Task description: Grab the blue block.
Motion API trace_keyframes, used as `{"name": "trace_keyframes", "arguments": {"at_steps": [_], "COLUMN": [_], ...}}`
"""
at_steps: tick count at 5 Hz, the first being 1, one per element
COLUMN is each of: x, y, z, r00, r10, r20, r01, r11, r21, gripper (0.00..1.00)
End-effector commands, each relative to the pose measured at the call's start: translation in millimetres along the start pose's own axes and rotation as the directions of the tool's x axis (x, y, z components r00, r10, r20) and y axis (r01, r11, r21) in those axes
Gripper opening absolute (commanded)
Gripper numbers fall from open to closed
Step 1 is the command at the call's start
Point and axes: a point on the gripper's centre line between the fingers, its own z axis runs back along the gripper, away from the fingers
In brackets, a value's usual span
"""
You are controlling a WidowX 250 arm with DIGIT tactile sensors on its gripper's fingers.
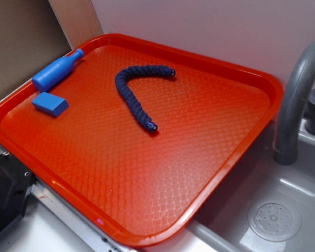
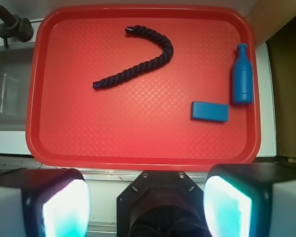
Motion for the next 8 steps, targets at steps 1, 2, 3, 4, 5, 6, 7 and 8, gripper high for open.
{"name": "trace_keyframes", "arguments": {"at_steps": [1,2,3,4,5,6,7,8], "x": [0.0,10.0,17.7,23.6,30.1,33.0,27.0,24.8], "y": [0.0,16.3,39.1,61.5,87.1,109.4,122.6,125.5], "z": [0.0,-24.0,-50.2,-78.8,-111.5,-135.4,-157.8,-181.6], "r00": [1.000,0.968,0.869,0.714,0.520,0.300,0.066,-0.169], "r10": [0.000,0.252,0.490,0.693,0.850,0.954,0.994,0.972], "r20": [0.000,-0.006,-0.070,-0.106,-0.080,-0.013,0.091,0.166], "r01": [0.000,-0.252,-0.493,-0.697,-0.851,-0.948,-0.989,-0.964], "r11": [1.000,0.967,0.870,0.717,0.524,0.299,0.053,-0.198], "r21": [0.000,-0.022,-0.025,-0.009,0.039,0.104,0.135,0.178], "gripper": [1.00,1.00,1.00,1.00,1.00,1.00,1.00,1.00]}}
